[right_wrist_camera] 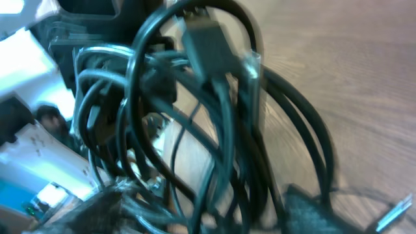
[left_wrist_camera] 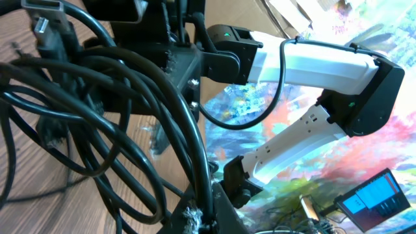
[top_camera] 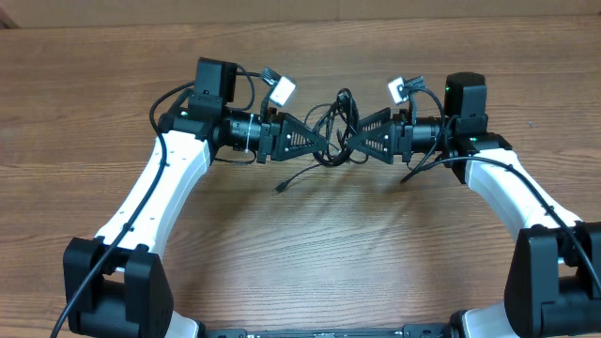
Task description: Untangle cables
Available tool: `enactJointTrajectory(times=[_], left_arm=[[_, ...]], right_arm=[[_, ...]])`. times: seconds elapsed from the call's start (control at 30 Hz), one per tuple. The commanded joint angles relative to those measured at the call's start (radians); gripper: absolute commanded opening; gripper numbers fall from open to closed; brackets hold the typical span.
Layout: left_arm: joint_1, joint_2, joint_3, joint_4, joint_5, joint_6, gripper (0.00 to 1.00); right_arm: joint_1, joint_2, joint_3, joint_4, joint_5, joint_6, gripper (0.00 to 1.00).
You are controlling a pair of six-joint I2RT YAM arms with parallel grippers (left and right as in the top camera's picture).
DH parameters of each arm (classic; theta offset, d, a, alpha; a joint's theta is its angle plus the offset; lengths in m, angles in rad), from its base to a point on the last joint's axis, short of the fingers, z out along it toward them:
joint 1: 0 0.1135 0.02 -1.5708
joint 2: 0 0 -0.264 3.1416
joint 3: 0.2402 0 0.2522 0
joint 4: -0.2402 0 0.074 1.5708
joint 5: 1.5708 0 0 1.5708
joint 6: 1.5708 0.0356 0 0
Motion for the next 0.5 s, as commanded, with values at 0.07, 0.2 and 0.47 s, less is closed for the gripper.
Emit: enactJointTrajectory(times=[0.07,0.2,0.47], left_arm=[[-0.01,-0.005,-0.002,-0.045,-0.085,0.036,0.07],[-0.008,-0.005,-0.002,-0.105,-0.322,-0.043,0.35],[-0.013,-0.005,-0.002,-0.008,-0.618,-0.354,0.69]], right_arm=[[0.007,-0.016,0.001,0.002,-0.013,0.006,0.14],[0.004,-0.016,0.001,-0.05,0.18,0.071,0.04],[0.012,-0.017,0.002,-0.196,0.444,0.08,0.04]])
